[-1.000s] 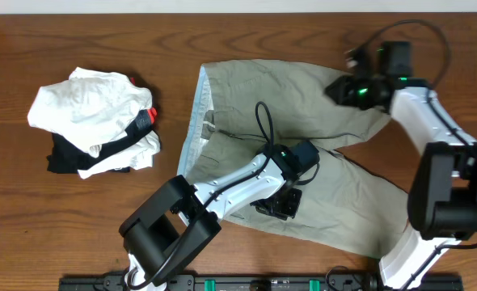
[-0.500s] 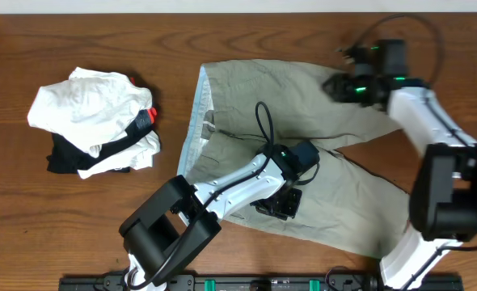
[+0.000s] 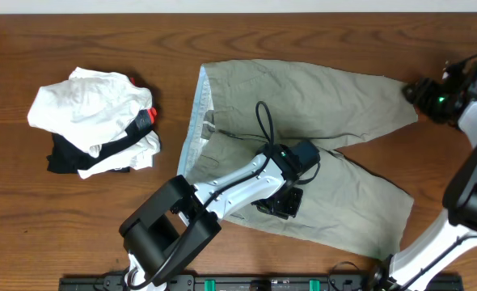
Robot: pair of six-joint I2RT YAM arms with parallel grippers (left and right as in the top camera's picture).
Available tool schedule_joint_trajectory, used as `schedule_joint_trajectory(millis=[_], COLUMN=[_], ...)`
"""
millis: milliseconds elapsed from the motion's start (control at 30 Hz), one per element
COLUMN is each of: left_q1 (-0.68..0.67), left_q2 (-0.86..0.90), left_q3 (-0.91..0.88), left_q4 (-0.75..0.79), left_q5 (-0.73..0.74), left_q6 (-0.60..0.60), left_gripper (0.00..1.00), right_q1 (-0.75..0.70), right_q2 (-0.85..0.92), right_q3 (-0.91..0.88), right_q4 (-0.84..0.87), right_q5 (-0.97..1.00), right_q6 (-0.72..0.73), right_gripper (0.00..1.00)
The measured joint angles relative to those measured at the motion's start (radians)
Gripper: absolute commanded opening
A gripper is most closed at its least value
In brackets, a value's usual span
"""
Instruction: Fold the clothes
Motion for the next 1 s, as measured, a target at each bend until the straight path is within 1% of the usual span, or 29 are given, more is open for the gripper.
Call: schedule_joint_trajectory(millis=[67,100,167,233,267,333,433,533,667,767,867,933,1000], left_q1=[0.0,0.0,0.0,0.0,0.0,0.0,0.0,0.0,0.0,0.0,0.001,0.005,0.014], left_q2=[0.0,0.0,0.0,0.0,0.0,0.0,0.0,0.0,0.0,0.0,0.0,0.0,0.0], left_q3=[0.0,0.0,0.0,0.0,0.0,0.0,0.0,0.0,0.0,0.0,0.0,0.0,0.0], left_q4=[0.0,0.0,0.0,0.0,0.002,0.004,0.005,0.006,0.01,0.014,-0.008,-0.035,-0.05], left_q5=[0.0,0.0,0.0,0.0,0.0,0.0,0.0,0.0,0.0,0.0,0.0,0.0,0.0], left_q6=[0.0,0.0,0.0,0.0,0.0,0.0,0.0,0.0,0.0,0.0,0.0,0.0,0.0], left_gripper=[0.23,0.23,0.23,0.23,0.23,0.23,0.23,0.23,0.24,0.23,0.22,0.22,0.22], right_q1=[-0.002,-0.006,-0.012,-0.018,-0.021,-0.021,-0.012,0.021,0.11,0.217,0.296,0.299,0.272], right_q2=[0.048,0.056,0.06,0.07,0.077,0.085,0.087,0.087,0.087,0.087,0.086,0.085,0.08], right_q3=[0.0,0.004,0.008,0.007,0.006,0.006,0.006,0.006,0.006,0.006,0.006,0.006,0.006], right_q4=[0.019,0.037,0.043,0.048,0.061,0.093,0.132,0.13,0.075,0.044,0.054,0.062,0.063], right_q5=[-0.005,-0.025,-0.029,-0.063,-0.102,-0.185,-0.333,-0.453,-0.515,-0.502,-0.471,-0.459,-0.448], right_q6=[0.003,0.006,0.011,0.021,0.024,0.037,0.085,0.123,0.129,0.114,0.104,0.09,0.068], right_gripper=[0.65,0.6,0.42,0.2,0.12,0.02,0.01,0.01,0.01,0.02,0.12,0.2,0.26])
